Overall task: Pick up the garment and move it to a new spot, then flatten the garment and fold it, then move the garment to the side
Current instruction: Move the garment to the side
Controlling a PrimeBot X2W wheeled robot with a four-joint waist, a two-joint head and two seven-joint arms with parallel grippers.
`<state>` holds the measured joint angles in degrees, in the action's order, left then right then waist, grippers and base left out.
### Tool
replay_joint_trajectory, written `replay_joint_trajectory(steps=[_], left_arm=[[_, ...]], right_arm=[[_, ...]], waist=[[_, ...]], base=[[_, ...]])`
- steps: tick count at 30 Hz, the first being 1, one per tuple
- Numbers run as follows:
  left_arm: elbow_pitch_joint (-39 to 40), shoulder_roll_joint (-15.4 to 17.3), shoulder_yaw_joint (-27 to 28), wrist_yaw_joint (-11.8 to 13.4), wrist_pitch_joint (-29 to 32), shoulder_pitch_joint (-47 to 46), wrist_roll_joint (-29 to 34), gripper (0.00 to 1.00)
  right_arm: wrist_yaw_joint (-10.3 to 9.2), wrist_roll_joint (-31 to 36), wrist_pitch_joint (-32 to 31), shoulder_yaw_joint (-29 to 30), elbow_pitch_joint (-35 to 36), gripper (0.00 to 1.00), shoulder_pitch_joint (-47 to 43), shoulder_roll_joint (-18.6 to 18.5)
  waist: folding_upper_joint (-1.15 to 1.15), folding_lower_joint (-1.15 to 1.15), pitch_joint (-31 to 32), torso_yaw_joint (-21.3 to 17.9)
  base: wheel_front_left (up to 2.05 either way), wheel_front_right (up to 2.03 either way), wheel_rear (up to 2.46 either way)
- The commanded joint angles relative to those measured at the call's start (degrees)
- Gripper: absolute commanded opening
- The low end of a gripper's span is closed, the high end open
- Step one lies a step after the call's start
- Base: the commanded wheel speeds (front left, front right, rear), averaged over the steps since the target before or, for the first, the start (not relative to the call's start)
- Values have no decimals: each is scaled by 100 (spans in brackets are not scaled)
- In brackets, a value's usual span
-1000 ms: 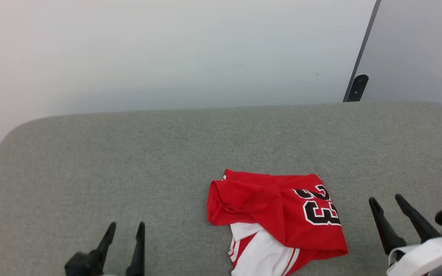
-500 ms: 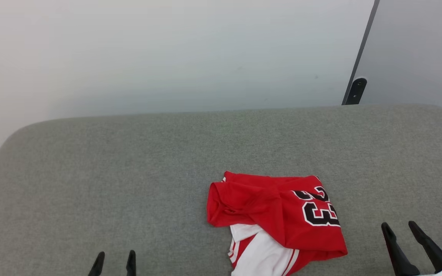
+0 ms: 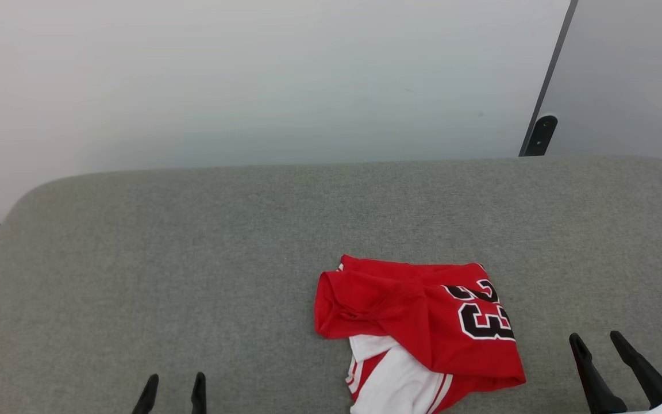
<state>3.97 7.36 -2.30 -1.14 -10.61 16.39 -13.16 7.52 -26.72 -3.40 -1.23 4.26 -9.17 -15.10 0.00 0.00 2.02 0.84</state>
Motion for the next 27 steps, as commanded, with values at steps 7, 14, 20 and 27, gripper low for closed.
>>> replay_joint_trajectory(steps=[7,14,20,27], left_arm=[[84,43,-47,52,37,40,-37,100],[93,13,-153,43,70,-84,-51,100],[-39,-72,-283,2,-19,-364,-95,100],[-581,-144,-656,-236,-203,-1105,-39,100]], right_arm=[[-8,47,-26,-20,19,100,-71,40],[-8,36,-232,-77,-49,100,59,14],[-8,99,-1057,-514,-117,100,707,-220],[-8,-103,-3495,-881,-652,100,2237,-800]], waist=[[0,0,-23,16],[0,0,-121,48],[0,0,-403,167],[0,0,-824,667]], base=[[0,0,0],[0,0,0],[0,0,0],[0,0,0]])
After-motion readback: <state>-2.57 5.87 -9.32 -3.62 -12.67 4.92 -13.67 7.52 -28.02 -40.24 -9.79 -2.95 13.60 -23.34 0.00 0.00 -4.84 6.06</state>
